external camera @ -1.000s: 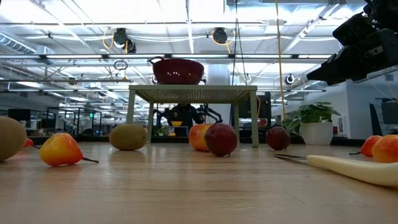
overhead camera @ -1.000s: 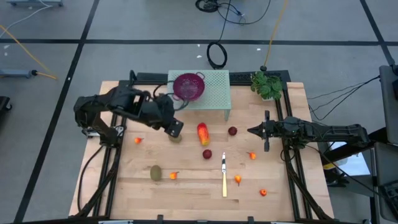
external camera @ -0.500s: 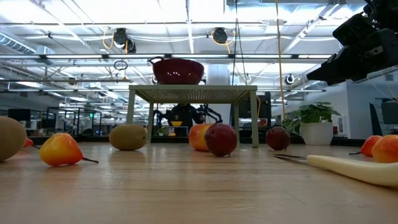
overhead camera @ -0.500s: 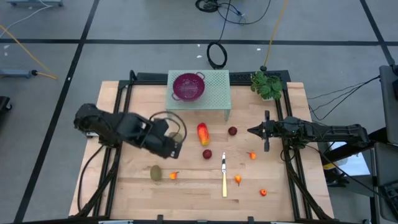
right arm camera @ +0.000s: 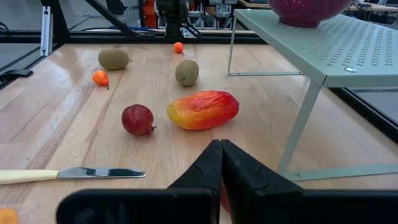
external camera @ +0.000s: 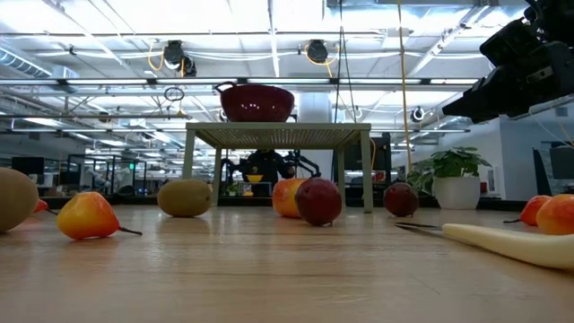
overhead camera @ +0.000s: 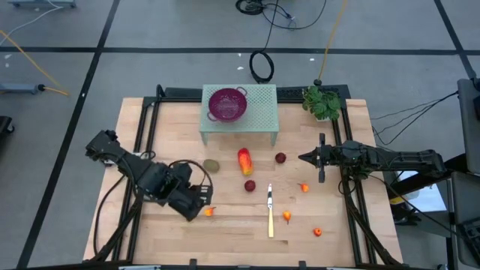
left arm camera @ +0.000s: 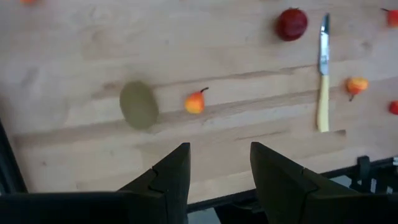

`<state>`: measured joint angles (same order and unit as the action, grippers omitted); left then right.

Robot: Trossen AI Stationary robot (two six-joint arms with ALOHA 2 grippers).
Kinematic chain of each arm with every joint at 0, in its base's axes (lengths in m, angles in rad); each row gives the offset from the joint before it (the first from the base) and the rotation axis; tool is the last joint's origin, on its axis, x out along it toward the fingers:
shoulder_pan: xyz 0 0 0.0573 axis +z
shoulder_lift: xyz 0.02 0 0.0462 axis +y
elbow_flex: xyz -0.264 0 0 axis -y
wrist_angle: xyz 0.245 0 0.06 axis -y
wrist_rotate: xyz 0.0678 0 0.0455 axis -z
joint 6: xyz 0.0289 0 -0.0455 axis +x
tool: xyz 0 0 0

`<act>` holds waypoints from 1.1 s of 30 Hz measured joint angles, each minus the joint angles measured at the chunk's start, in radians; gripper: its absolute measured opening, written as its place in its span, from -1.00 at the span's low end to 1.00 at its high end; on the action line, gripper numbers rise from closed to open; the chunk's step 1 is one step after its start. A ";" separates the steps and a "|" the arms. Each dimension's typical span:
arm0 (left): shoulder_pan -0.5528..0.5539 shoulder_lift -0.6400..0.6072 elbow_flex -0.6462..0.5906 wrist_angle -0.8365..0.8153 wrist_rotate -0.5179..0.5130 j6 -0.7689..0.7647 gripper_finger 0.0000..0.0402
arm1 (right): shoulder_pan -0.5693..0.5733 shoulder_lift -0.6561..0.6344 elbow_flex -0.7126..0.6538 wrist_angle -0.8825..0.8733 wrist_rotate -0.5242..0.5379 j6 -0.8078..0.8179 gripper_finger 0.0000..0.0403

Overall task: Pick & Place Fruit
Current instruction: Put the kiwi into violet strainer bowl on the shelf

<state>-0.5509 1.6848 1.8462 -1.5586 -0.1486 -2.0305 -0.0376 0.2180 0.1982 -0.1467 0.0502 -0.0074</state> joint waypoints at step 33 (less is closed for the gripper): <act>-0.069 -0.001 -0.272 0.119 0.070 -0.157 -0.16 | 0.000 0.000 0.000 0.000 0.000 0.000 -0.98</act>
<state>-0.6197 1.6836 1.5738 -1.4398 -0.0784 -2.1878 -0.0376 0.2182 0.1984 -0.1467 0.0505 -0.0074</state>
